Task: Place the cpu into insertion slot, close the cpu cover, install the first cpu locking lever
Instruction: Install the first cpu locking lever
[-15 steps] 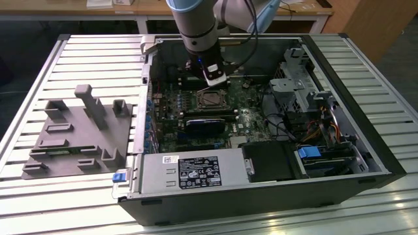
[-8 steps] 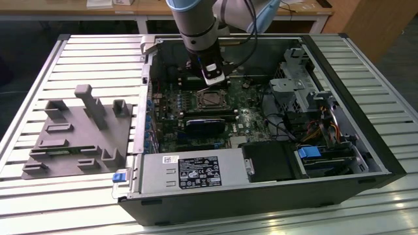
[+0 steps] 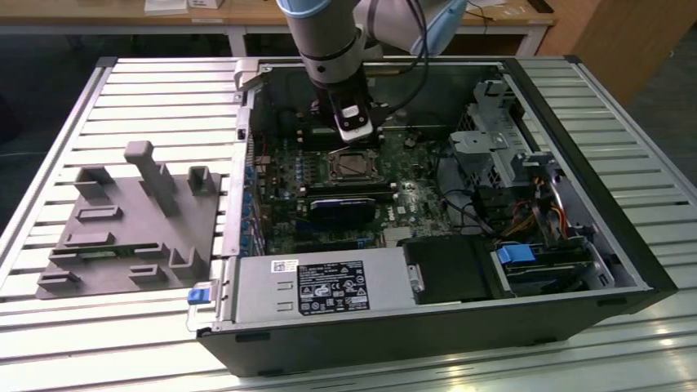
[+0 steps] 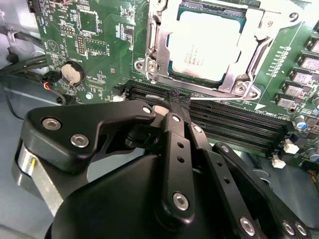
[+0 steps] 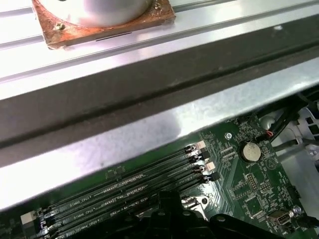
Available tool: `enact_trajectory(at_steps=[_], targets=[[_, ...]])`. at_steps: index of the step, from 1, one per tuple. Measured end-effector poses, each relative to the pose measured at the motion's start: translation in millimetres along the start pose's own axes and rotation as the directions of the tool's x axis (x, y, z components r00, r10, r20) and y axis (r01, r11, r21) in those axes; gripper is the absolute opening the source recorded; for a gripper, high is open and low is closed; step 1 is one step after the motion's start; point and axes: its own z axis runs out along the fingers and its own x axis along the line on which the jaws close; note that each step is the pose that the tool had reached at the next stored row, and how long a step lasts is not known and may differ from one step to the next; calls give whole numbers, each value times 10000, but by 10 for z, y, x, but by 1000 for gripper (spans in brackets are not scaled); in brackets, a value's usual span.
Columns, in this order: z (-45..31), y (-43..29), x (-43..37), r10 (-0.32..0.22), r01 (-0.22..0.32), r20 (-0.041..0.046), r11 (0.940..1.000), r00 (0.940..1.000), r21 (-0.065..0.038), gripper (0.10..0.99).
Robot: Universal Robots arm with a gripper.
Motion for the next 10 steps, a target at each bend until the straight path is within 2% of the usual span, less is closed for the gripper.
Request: enact_trajectory(at_steps=[6, 10], targets=[[11, 22, 12, 194, -195, 93, 9998, 9998, 95, 102], [28, 22, 17, 326, -331, 218, 9992, 9992, 225, 102]])
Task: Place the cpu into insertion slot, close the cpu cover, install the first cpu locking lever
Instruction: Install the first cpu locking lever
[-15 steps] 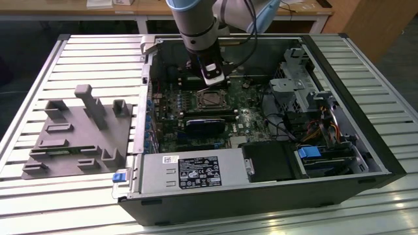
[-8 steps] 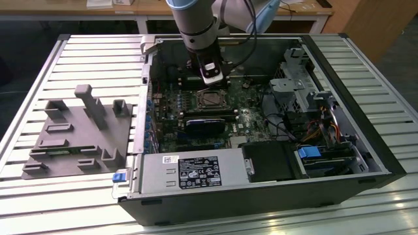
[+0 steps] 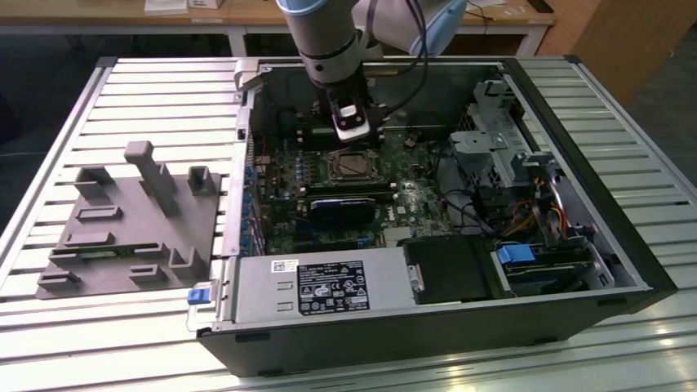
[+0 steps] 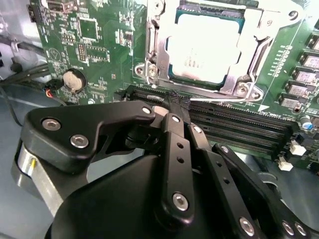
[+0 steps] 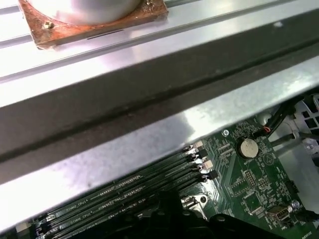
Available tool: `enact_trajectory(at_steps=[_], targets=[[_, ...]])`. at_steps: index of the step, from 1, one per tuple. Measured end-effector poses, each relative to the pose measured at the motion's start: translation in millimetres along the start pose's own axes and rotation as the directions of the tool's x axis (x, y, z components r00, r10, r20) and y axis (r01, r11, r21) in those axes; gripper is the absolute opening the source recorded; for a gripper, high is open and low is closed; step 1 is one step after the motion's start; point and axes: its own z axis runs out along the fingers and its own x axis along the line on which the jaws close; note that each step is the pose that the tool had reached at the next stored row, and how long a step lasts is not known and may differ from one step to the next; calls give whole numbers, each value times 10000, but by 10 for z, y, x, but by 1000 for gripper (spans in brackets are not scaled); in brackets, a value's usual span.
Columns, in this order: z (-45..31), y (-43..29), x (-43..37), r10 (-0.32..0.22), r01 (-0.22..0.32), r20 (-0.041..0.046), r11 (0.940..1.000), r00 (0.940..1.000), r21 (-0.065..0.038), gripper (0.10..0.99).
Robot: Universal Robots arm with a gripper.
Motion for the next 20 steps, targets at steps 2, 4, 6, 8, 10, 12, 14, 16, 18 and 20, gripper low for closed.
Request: enact_trajectory(at_steps=[2, 4, 6, 8, 10, 12, 14, 16, 18, 20], targets=[[11, -3, 2, 74, -74, 54, 10000, 10000, 59, 102], [23, -5, 5, 148, -149, 103, 9998, 9998, 114, 102], [30, 1, 10, 206, -208, 130, 9997, 9997, 142, 102], [34, 17, 18, 245, -247, 141, 9996, 9996, 148, 102], [39, 35, 27, 278, -280, 152, 9995, 9995, 154, 102], [42, 46, 33, 306, -308, 159, 9994, 9994, 160, 102], [47, 52, 37, 337, -340, 170, 9993, 9993, 168, 102], [57, 53, 41, 373, -376, 197, 9991, 9991, 197, 102], [72, 52, 45, 404, -410, 235, 9989, 9989, 247, 102], [86, 49, 49, 429, -438, 279, 9986, 9987, 301, 102]])
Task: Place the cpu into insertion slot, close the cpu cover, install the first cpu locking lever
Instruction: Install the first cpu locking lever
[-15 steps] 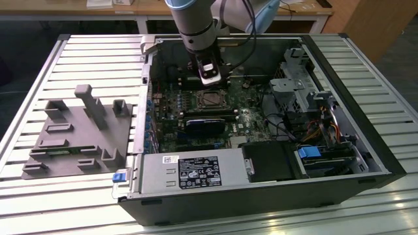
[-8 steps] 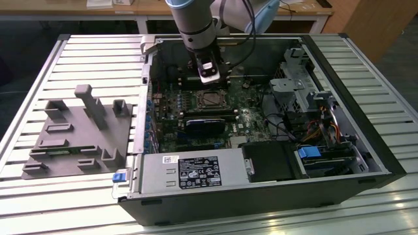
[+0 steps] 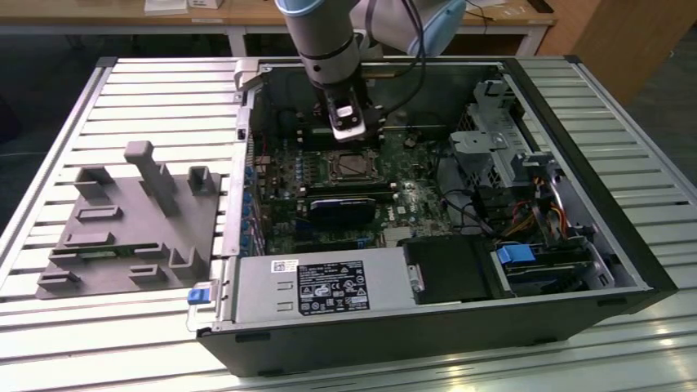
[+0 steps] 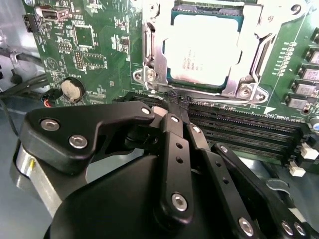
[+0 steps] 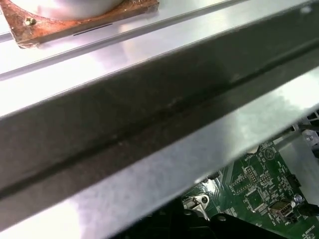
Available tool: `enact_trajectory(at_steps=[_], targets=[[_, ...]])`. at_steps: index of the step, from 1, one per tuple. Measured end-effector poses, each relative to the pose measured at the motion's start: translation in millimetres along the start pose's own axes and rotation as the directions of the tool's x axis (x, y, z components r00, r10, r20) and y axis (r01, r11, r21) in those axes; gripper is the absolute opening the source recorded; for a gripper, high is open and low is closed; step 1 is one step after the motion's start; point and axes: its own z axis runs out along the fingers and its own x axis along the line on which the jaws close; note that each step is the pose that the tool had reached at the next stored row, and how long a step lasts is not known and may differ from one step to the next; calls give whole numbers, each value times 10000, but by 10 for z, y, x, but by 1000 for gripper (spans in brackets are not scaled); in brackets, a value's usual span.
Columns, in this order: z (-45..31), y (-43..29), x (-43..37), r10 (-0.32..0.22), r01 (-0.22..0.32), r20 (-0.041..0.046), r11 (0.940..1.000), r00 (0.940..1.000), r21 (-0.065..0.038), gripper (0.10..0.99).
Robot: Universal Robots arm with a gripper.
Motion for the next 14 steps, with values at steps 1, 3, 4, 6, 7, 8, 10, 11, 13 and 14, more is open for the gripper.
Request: enact_trajectory(at_steps=[1, 3, 4, 6, 7, 8, 10, 11, 13, 14], targets=[[7, -1, 2, 13, -13, 24, 10000, 10000, 30, 102], [18, -4, 5, 36, -37, 71, 9999, 10000, 97, 102], [25, -5, 6, 49, -50, 97, 9999, 9999, 127, 102], [38, -7, 9, 74, -77, 146, 9998, 9999, 185, 102], [41, -8, 9, 86, -89, 155, 9998, 9998, 198, 102], [42, -9, 9, 90, -93, 156, 9998, 9998, 202, 102], [42, -9, 10, 92, -95, 156, 9997, 9998, 204, 102], [43, -9, 10, 93, -96, 157, 9997, 9998, 202, 102], [36, -7, 8, 94, -97, 157, 9998, 9998, 199, 102], [27, -5, 7, 94, -97, 158, 9998, 9998, 198, 102]])
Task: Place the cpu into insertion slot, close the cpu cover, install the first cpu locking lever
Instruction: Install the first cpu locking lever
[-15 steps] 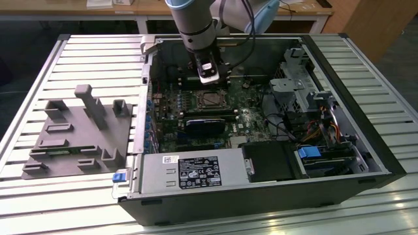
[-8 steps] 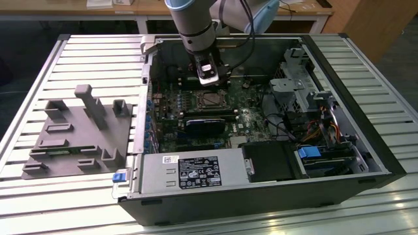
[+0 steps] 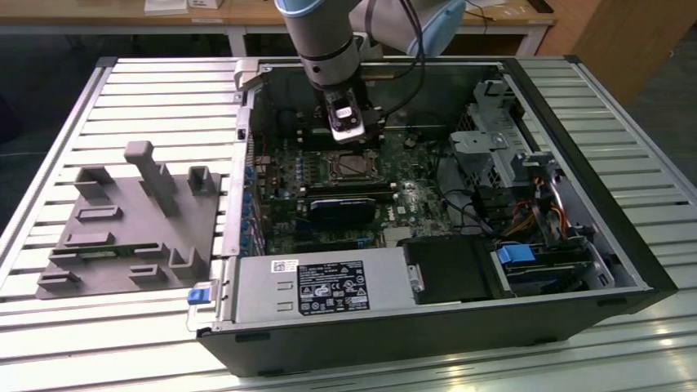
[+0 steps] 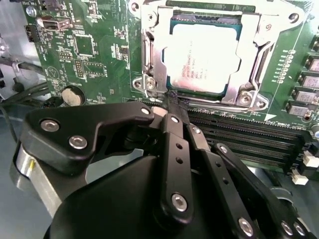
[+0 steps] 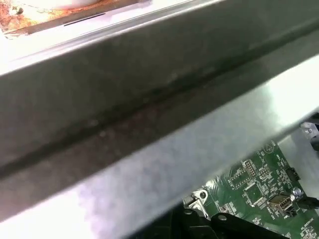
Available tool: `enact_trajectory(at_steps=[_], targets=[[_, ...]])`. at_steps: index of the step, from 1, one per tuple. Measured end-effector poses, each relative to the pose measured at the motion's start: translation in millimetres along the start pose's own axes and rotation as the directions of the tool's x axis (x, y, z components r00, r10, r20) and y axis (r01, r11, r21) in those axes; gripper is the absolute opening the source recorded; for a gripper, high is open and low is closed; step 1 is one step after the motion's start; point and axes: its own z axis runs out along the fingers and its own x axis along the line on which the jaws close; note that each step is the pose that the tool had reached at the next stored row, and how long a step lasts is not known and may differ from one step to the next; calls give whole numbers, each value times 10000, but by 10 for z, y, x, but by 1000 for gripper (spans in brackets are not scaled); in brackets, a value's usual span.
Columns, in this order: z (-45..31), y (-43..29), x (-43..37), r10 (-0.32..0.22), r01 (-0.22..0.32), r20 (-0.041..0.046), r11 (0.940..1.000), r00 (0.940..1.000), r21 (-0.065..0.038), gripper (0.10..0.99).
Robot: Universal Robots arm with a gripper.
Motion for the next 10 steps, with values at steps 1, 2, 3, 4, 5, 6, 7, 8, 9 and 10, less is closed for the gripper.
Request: enact_trajectory(at_steps=[1, 2, 3, 4, 5, 6, 7, 8, 9, 10], targets=[[-11, 3, -3, 0, 0, 0, 10000, 10000, -1, 102], [-25, 6, -6, 0, 0, -1, 10000, 10000, 2, 102], [-39, 9, -9, -1, 1, -1, 10000, 10000, 2, 102], [-53, 12, -12, -1, 1, -1, 10000, 10000, 3, 102], [-67, 15, -15, -1, 1, -1, 10000, 10000, 2, 102], [-80, 18, -18, -1, 1, -1, 10000, 10000, 2, 102], [-93, 21, -21, -1, 1, -1, 10000, 10000, 1, 102], [-108, 25, -24, -1, 1, -1, 10000, 10000, 1, 102], [-125, 28, -28, -1, 1, -1, 10000, 10000, 2, 102], [-146, 33, -32, -1, 1, -1, 10000, 10000, 2, 102]])
